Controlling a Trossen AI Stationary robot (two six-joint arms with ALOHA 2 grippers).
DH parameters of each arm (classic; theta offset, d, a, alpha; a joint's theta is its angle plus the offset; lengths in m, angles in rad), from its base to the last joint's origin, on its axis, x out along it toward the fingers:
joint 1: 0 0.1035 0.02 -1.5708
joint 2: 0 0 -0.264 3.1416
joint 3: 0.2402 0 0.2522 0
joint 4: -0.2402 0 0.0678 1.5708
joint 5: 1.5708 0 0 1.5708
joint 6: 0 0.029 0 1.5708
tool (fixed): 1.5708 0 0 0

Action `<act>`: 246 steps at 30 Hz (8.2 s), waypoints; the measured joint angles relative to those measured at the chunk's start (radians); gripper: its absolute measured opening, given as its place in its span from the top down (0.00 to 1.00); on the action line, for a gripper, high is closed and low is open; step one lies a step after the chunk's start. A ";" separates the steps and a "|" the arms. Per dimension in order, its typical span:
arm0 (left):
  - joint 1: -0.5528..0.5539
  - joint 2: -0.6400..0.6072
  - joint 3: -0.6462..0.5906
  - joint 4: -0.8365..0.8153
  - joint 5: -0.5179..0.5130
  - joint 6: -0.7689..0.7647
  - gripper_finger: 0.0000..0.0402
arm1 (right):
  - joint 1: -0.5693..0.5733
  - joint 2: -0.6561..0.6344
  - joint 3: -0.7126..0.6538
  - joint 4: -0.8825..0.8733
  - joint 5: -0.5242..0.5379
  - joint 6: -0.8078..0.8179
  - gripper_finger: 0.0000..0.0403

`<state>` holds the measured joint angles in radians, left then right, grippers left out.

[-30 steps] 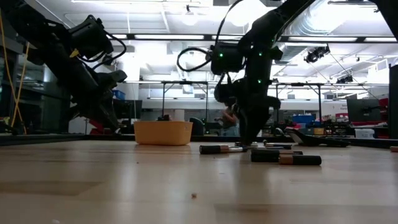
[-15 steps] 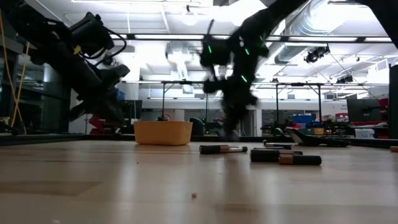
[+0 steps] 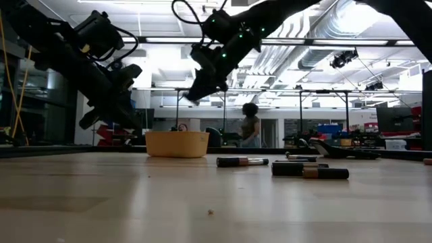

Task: Sort batteries
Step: Put the silver battery into the yellow bin, then move the blue bin to the middle right of the table, then put the black battery into the blue bin

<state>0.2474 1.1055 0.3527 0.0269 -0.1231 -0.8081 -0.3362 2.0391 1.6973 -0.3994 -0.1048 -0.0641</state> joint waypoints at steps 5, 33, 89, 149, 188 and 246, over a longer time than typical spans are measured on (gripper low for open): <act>-0.001 -0.003 0.000 -0.001 0.010 0.001 1.00 | 0.012 0.023 0.024 0.009 -0.002 0.043 0.60; -0.224 0.060 0.154 -0.050 -0.071 0.471 1.00 | 0.358 -0.328 -0.572 -0.163 0.026 -0.075 0.52; -0.116 -0.181 0.153 -0.166 -0.261 0.346 1.00 | 0.022 -0.011 0.110 -0.285 0.004 -0.066 0.54; -0.011 -0.180 0.150 -0.191 -0.194 0.354 1.00 | 0.612 -0.358 -0.772 -0.411 -0.115 0.621 1.00; -0.010 -0.180 0.150 -0.187 -0.227 0.383 1.00 | 0.096 -0.952 -0.970 -0.637 -0.003 0.836 1.00; -0.009 -0.180 0.150 -0.248 -0.210 0.394 1.00 | -0.117 -0.520 -0.987 -0.436 0.114 1.181 0.95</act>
<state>0.2382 0.9253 0.5026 -0.2212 -0.3328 -0.4138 -0.4530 1.5193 0.7107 -0.8358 0.0097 1.1168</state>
